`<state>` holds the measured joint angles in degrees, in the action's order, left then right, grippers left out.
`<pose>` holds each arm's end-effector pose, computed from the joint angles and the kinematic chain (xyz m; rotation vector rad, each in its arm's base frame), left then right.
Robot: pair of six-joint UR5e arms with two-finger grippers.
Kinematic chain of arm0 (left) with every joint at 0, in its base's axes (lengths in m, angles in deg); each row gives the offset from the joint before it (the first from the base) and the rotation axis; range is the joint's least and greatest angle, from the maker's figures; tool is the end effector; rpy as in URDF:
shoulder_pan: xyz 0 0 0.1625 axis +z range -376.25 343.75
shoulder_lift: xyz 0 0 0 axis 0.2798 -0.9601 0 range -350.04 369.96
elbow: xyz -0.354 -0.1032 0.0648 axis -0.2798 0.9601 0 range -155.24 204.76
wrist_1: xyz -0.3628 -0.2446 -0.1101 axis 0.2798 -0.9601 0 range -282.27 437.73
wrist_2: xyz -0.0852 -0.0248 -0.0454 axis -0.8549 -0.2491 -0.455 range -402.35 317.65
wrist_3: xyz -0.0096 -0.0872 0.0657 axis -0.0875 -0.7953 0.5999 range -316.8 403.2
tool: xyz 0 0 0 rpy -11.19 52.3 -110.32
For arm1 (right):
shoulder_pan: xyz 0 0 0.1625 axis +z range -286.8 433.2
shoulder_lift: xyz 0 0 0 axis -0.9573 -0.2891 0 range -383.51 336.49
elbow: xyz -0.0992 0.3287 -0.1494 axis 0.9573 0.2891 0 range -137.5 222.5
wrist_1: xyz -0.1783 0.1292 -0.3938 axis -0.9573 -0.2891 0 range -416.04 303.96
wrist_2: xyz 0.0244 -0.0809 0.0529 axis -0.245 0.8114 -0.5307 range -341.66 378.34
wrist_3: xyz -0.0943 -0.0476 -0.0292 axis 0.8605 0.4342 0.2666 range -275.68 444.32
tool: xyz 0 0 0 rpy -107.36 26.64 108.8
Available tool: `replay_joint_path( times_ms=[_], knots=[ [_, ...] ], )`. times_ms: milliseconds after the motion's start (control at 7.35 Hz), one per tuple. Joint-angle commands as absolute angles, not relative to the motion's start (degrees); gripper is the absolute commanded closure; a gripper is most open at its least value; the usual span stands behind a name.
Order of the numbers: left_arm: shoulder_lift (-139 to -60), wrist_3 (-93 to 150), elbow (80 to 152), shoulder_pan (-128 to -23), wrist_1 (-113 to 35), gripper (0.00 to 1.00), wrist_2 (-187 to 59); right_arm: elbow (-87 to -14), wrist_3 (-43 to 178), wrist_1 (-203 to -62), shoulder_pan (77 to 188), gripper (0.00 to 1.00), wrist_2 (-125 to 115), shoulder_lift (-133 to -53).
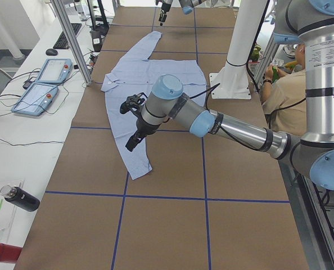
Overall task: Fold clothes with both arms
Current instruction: 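Move the right gripper to the cuff of the sleeve nearest it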
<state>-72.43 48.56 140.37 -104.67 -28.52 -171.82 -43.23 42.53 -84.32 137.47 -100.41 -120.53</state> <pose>-0.0501 -0.4920 0.4142 0.5971 0.6503 0.3191 -0.1507 -0.4985 0.6029 0.4545 -0.8662 0.0369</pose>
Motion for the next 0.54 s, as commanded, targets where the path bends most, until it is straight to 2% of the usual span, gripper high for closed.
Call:
replay_joint_path(
  times_ms=[0,272,408],
  knots=[
    [-72.4,48.7,140.6,-104.7,-28.5,0.0,-171.8,-33.5,28.7,-72.0,134.6,0.13,-97.4,-117.5],
    [-72.4,48.7,140.6,-104.7,-28.7,0.0,-171.8,-33.3,27.4,-71.9,131.8,0.3,-92.0,-117.5],
    [-72.4,48.6,140.6,-104.7,-28.7,0.0,-171.8,-33.0,27.4,-72.0,131.2,0.35,-90.4,-117.5]
  ],
)
